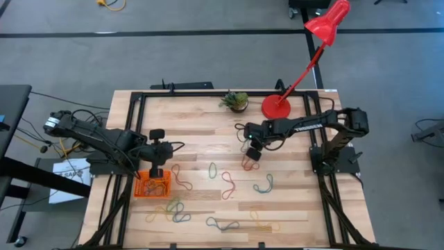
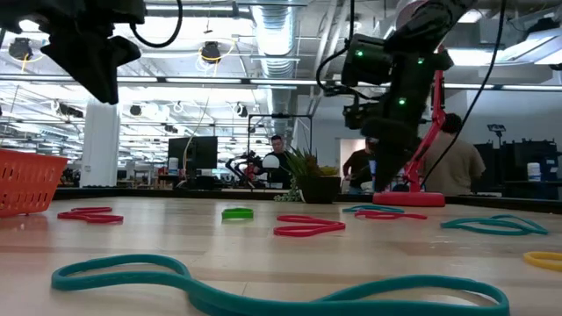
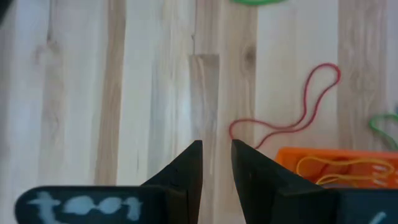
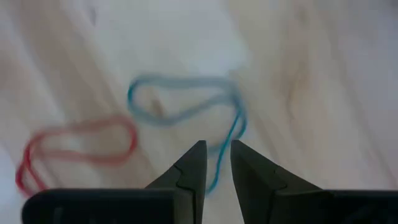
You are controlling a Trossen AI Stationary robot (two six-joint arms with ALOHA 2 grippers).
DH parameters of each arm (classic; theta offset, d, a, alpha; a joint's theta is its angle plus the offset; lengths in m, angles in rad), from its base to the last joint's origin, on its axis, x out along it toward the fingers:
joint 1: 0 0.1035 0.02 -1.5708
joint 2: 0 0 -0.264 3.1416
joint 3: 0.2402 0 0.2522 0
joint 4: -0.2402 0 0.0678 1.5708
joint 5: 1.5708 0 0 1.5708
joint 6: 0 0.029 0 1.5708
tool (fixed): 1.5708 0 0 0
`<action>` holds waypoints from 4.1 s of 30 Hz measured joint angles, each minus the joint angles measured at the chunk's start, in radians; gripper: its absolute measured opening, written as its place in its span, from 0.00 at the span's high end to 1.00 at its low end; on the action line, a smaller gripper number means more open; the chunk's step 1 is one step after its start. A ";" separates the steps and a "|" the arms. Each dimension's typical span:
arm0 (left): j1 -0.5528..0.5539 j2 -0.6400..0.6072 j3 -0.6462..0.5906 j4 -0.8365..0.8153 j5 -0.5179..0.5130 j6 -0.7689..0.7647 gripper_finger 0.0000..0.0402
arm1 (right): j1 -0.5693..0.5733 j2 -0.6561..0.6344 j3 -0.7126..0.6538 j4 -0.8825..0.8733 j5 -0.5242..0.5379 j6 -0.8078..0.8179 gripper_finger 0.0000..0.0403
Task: Pick and place rubber bands into bin
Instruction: Put the blue rubber band into the orange basket
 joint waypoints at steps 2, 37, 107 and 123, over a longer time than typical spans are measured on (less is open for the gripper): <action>0.002 0.000 -0.004 0.009 0.001 0.000 0.81 | -0.013 0.006 0.001 0.001 0.002 0.001 0.83; 0.002 0.000 -0.012 0.319 -0.160 -0.055 0.81 | 0.208 -0.009 0.066 0.499 0.059 -0.057 0.99; -0.139 0.107 0.216 -0.455 0.411 -0.548 1.00 | 0.300 0.146 0.068 0.740 0.084 -0.104 0.80; -0.219 0.114 -0.020 -0.212 0.372 -0.675 0.84 | 0.300 0.146 0.068 0.732 0.084 -0.104 0.80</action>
